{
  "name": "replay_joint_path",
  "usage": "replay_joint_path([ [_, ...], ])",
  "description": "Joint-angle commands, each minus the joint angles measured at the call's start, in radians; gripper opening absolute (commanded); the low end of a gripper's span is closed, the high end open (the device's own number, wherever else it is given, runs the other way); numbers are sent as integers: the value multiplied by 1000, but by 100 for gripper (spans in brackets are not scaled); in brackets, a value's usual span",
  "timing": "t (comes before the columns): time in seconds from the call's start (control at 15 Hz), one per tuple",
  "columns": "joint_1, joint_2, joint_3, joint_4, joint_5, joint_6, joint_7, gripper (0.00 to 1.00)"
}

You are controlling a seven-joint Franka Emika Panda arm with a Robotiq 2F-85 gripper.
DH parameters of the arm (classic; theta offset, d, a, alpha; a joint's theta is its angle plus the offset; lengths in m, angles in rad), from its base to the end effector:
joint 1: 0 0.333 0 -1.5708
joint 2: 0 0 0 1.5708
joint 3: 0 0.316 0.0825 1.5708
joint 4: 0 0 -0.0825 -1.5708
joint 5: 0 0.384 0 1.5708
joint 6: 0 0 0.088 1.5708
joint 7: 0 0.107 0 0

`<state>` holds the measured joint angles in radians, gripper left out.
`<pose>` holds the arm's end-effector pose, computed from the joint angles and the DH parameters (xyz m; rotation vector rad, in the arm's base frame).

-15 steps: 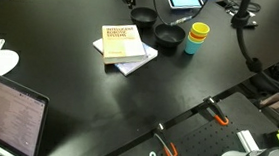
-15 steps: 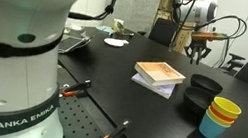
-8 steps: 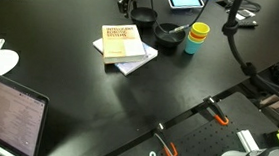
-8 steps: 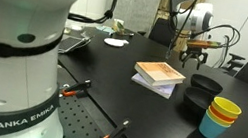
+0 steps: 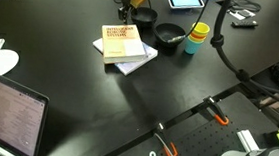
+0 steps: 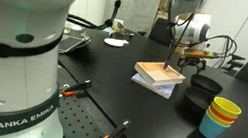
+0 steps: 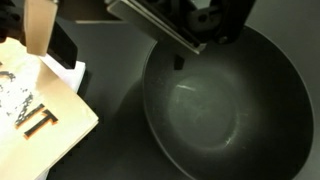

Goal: Put the furthest black bowl in the closest black bowl

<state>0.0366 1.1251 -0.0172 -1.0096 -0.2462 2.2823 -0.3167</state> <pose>0.7924 0.0148 0.1671 2.8167 0.7111 0.1660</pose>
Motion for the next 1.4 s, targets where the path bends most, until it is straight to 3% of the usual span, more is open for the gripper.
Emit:
replay_joint_path([
  [0.0,-5,65,-13,92,1,32,10,100],
  [0.07,-5,71,-18,101,-1,31,9,95],
  [0.13,-5,77,-25,107,-3,32,12,75],
  [0.2,-4,81,-32,113,-7,34,14,73],
  [0.73,0,104,-79,137,-29,18,28,12],
  [1.0,15,99,-111,134,-55,33,60,5],
  [1.33,60,74,-179,125,-125,42,135,11],
])
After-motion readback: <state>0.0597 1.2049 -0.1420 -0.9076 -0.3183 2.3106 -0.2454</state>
